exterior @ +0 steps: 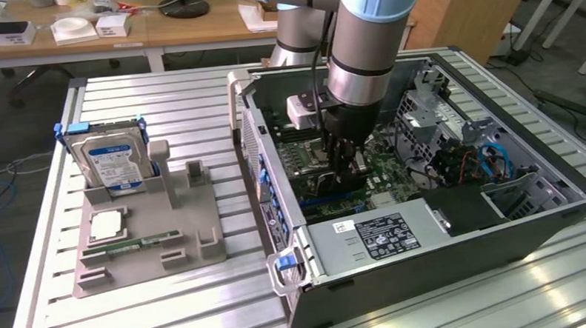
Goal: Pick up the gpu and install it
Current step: 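Insert the gpu into the slot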
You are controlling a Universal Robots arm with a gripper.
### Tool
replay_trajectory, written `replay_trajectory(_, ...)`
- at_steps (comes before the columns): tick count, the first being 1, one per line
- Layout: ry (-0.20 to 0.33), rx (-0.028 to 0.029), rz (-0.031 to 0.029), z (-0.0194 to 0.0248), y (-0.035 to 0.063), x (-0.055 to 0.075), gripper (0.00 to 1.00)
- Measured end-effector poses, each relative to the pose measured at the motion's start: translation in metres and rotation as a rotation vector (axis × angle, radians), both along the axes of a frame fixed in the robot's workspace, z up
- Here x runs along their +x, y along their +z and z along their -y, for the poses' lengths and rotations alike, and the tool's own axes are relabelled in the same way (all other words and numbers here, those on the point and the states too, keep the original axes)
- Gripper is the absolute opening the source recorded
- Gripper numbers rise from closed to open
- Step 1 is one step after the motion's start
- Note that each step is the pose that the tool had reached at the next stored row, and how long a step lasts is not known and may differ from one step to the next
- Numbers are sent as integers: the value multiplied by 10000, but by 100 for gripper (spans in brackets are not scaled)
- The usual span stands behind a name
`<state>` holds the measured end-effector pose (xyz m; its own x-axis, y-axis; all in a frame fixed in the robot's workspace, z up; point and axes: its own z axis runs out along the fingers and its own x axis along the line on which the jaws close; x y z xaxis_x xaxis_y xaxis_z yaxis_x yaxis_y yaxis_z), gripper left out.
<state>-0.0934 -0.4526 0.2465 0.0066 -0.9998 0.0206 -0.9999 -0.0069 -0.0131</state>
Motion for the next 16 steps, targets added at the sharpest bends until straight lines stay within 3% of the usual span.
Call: replay_trajectory(16,0,-2,-1,0,-50,0,26)
